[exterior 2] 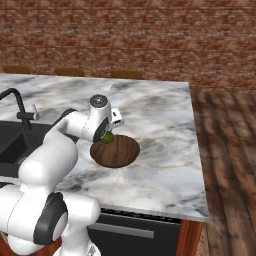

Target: Pick the tangerines from the cabinet and place them in one bowl. Pick the lime from the sink and place it in the other bowl.

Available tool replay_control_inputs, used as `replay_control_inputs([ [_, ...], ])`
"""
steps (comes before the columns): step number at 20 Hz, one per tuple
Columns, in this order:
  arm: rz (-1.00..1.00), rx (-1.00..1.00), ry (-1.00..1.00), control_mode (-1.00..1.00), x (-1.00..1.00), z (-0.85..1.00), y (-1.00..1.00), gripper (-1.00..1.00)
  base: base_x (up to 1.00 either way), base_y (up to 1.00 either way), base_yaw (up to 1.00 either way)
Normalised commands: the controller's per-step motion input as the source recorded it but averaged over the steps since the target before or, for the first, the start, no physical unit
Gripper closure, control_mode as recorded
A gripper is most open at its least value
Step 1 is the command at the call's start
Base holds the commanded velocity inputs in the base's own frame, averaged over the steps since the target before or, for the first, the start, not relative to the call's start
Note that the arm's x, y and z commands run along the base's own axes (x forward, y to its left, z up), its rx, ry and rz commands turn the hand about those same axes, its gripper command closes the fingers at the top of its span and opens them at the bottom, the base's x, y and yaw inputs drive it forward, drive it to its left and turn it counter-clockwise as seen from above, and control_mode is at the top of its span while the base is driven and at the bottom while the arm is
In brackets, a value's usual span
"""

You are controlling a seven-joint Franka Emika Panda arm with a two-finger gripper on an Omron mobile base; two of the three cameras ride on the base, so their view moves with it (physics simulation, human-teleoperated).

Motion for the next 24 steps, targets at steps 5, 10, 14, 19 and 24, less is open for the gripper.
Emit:
replay_control_inputs([
  [5,0.00,0.00,0.02,-1.00,0.21,-0.31,0.00,1.00,0.00,0.00,0.00],
  [10,-0.01,-0.05,0.04,-1.00,0.35,-0.29,0.00,1.00,0.00,0.00,0.00],
  [14,-0.01,-0.06,0.06,-1.00,0.34,-0.25,0.00,1.00,0.00,0.00,0.00],
  [19,0.00,-0.01,0.03,-1.00,0.14,-0.02,0.00,1.00,0.00,0.00,0.00],
  [24,0.00,0.01,-0.05,-1.00,-0.30,0.32,0.06,-1.00,0.00,0.00,0.00],
])
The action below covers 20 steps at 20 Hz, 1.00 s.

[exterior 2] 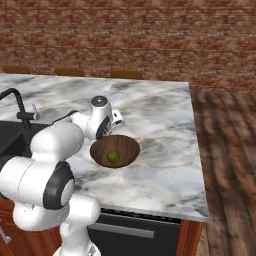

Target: Pick the tangerines from the cabinet and place them in one bowl. Pick the lime from the sink and place it in the other bowl.

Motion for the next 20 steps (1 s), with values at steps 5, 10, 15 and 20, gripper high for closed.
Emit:
replay_control_inputs([
  [5,0.00,0.00,-0.07,-1.00,-0.85,0.63,0.28,-1.00,0.00,0.00,0.00],
  [10,0.07,-0.04,0.04,-1.00,-0.91,0.61,0.47,-1.00,0.00,0.00,0.00],
  [15,0.07,-0.01,0.08,-1.00,-0.92,0.65,0.43,-1.00,0.00,0.00,0.00],
  [20,0.08,0.00,0.10,-1.00,-0.91,0.69,0.32,-1.00,0.00,0.00,0.00],
])
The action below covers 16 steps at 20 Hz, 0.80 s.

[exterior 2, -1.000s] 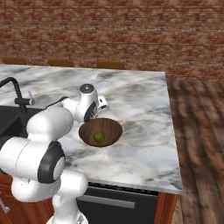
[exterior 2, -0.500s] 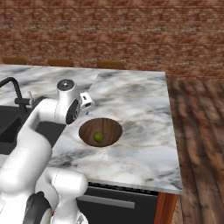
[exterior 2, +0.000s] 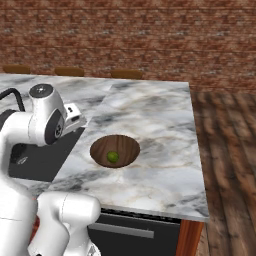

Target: Pick the tangerines from the cabinet and place them in one bowl. Pick the lime from the sink and place it in the other bowl.

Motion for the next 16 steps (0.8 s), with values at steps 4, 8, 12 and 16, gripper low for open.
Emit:
replay_control_inputs([
  [4,0.08,0.00,0.12,-1.00,-0.88,0.73,0.31,-1.00,0.00,0.00,0.00],
  [8,0.07,0.00,0.10,-1.00,-0.96,0.56,0.32,-1.00,0.00,0.00,0.00],
  [12,0.07,0.00,0.04,-1.00,-1.00,0.19,0.32,-1.00,0.00,0.00,0.00],
  [16,0.13,0.00,0.00,-1.00,-0.96,-0.24,0.10,-1.00,0.00,0.00,0.00],
])
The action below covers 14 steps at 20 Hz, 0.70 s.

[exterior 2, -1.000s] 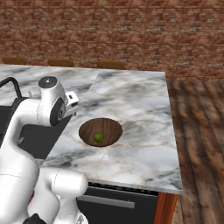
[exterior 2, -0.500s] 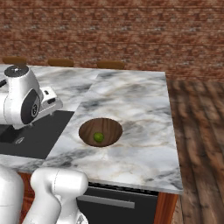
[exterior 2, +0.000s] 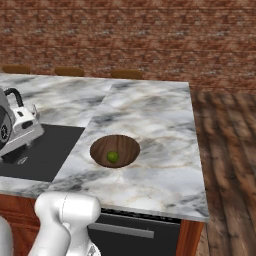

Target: Pick the tangerines from the cabinet and place them in one bowl. Pick the lime from the sink and place it in the other bowl.

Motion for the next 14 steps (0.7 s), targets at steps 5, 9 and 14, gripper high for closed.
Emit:
replay_control_inputs([
  [5,0.18,-0.01,-0.21,-1.00,-0.63,-0.41,-0.01,-1.00,0.00,0.00,0.00],
  [9,0.09,0.00,-0.17,-1.00,-0.16,-0.14,-0.07,-1.00,0.00,0.00,0.00],
  [14,0.00,0.00,0.00,1.00,0.00,0.00,0.00,-1.00,-0.63,0.00,0.01],
])
